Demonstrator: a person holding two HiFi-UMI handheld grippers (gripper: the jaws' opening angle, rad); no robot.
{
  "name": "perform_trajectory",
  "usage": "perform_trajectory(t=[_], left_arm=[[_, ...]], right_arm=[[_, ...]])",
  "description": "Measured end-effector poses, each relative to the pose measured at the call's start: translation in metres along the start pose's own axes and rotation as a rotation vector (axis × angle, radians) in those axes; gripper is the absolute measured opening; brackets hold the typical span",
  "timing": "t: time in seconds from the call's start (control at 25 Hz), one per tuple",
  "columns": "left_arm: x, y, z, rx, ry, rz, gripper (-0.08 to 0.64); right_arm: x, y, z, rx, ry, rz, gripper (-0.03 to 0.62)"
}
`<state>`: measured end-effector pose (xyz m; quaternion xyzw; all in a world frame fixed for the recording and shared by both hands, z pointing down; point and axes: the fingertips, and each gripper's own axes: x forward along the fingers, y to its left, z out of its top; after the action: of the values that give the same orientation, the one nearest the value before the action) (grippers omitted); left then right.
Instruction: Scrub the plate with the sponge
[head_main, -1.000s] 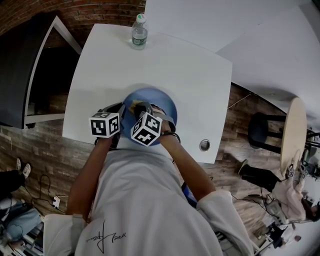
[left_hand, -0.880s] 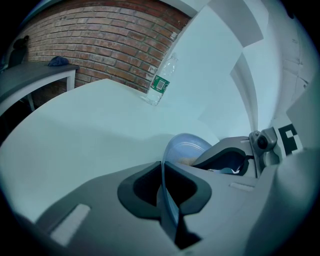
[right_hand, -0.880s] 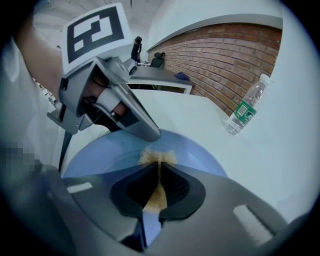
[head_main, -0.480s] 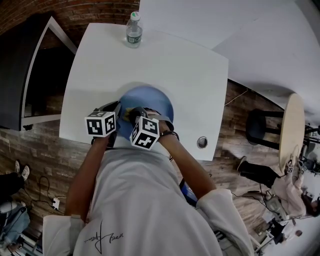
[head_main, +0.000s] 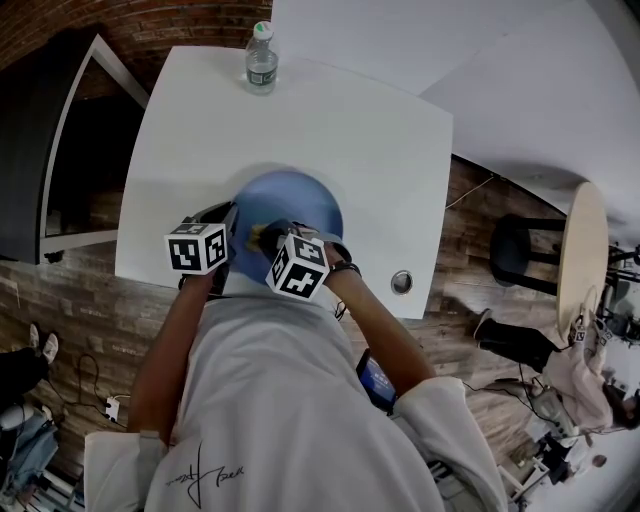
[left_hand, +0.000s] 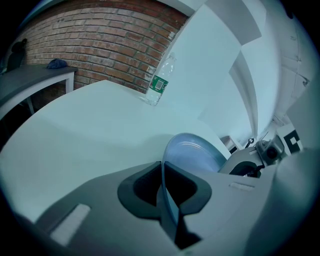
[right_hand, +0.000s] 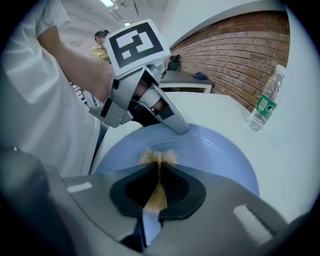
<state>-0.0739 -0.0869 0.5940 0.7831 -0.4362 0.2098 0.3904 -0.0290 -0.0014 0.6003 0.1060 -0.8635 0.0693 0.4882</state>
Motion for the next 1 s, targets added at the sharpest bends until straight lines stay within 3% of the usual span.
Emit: perform_trajectory(t=[0.16, 0.36, 0.56, 1.0], left_arm=[[-0.001, -0.002, 0.0, 0.026, -0.007, 0.003, 0.035], [-0.005, -0.011, -0.004, 0.113, -0.026, 0.0, 0.042], [-0.017, -0.02, 0.007, 0.139, -0.087, -0.024, 0.1], [-0.045, -0.041, 0.016, 0.171, -0.149, -0.056, 0.106]], right_arm=[[-0.004, 0.004, -0.006, 0.001, 0.004, 0.016, 0.025], [-0.009, 0.009, -0.011, -0.004, -0.024, 0.026, 0.025], [-0.015, 0.011, -0.015, 0.03, -0.053, 0.024, 0.025], [-0.037, 0.017, -0.014, 0.153, -0.15, 0.027, 0.024]])
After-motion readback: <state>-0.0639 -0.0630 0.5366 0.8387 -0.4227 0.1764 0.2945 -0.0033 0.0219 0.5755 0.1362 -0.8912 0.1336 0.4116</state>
